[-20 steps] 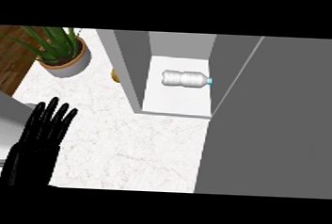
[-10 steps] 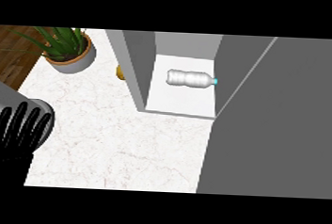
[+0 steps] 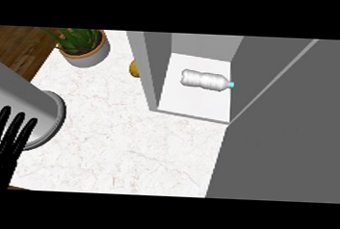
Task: Pick up the bottled water, place it into the cabinet and close the cabinet
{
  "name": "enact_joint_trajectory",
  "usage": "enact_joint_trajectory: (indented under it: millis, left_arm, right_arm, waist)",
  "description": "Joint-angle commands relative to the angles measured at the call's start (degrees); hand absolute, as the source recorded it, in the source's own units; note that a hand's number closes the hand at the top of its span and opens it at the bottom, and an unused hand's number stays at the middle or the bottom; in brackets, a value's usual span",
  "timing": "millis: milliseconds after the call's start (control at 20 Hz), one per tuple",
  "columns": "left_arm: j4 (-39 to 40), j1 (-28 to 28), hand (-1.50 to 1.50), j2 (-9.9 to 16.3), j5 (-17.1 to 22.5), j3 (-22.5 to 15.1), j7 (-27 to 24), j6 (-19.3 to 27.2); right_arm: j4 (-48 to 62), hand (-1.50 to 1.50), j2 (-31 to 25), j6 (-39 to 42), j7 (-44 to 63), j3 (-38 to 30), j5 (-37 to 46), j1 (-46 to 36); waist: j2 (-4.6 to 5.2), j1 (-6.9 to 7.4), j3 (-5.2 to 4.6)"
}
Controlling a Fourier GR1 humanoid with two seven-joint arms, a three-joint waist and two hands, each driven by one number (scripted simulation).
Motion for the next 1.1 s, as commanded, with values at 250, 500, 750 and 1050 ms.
enact_joint_trajectory:
  millis: [250, 500, 750, 1050]
  left_arm:
    - [-0.2, -0.2, -1.50, 3.4, 1.8, 2.3, 1.2, -4.1]
    - [0.9, -0.5, -1.50, 4.4, 2.4, 3.0, 1.6, -5.7]
    - [0.9, -1.1, -1.50, 4.7, 2.2, 2.7, 2.0, -6.5]
    - [2.1, -1.3, -1.50, 4.8, 2.7, 3.5, 1.8, -6.9]
  right_arm:
    - [-0.5, 1.50, 1.5, 3.0, 8.3, 9.3, 0.4, -9.1]
    - [-1.2, 1.50, -0.9, 5.0, 9.6, 7.3, 1.6, -13.3]
    - [-1.7, 1.50, -3.4, 7.0, 9.7, 4.4, 1.2, -18.5]
    - [-1.4, 1.50, -3.0, 6.5, 11.4, 3.7, -0.4, -21.1]
  waist:
    - [1.11, 3.75, -0.09]
    - [1.08, 5.15, -0.45]
    - [1.10, 6.64, -0.71]
    - [1.22, 6.12, -0.90]
